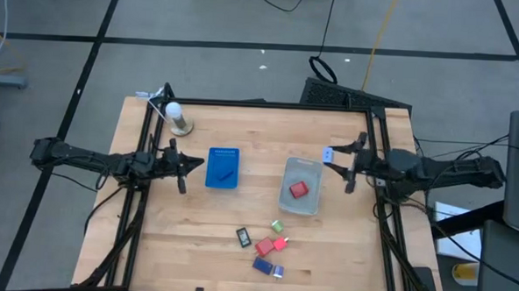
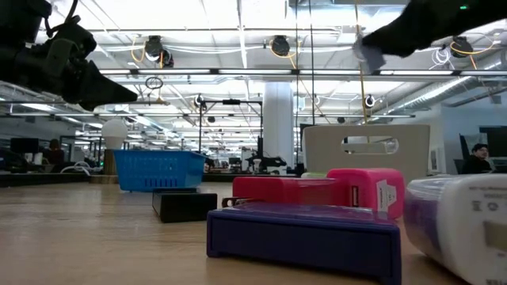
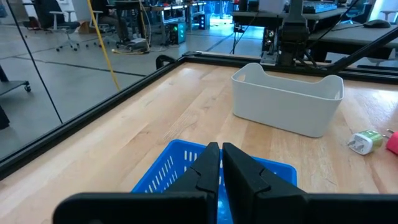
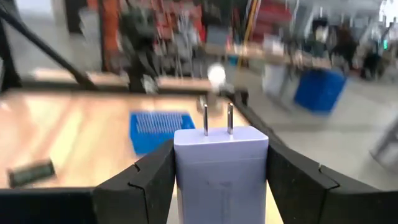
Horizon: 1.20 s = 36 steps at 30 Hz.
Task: Pick & Place Office items
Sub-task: Put the blue charger adapter into the gray bin
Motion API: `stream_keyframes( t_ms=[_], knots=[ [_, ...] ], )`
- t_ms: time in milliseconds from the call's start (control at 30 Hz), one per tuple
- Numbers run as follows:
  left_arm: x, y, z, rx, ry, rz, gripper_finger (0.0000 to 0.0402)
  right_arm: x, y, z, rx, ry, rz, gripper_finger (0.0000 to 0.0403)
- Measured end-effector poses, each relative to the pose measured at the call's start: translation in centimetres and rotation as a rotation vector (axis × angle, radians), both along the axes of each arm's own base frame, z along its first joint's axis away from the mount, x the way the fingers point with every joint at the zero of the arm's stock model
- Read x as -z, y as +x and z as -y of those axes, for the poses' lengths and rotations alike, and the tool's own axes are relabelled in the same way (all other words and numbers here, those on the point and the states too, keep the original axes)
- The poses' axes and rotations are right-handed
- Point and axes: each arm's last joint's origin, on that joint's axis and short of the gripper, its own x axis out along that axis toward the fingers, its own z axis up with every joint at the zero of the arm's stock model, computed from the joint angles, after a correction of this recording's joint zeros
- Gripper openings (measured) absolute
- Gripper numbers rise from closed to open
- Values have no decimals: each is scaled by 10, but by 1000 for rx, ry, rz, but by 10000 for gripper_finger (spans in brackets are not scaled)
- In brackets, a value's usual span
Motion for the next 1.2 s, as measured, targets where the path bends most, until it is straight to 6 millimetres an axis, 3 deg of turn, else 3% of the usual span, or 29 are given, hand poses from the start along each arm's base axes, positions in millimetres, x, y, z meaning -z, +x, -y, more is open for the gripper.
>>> stream_keyframes(
  t_ms=[133,333,733,1200],
  knots=[
    [1,0,0,-1,-6,-5,24,0,24,10,-12,74,-159,208],
    [1,0,0,-1,-7,-5,24,17,52,26,-57,204,-306,208],
    [1,0,0,-1,-8,-7,24,66,82,40,-105,399,-530,208],
    [2,0,0,-1,-7,-20,24,100,97,43,-49,396,-682,208]
  ],
)
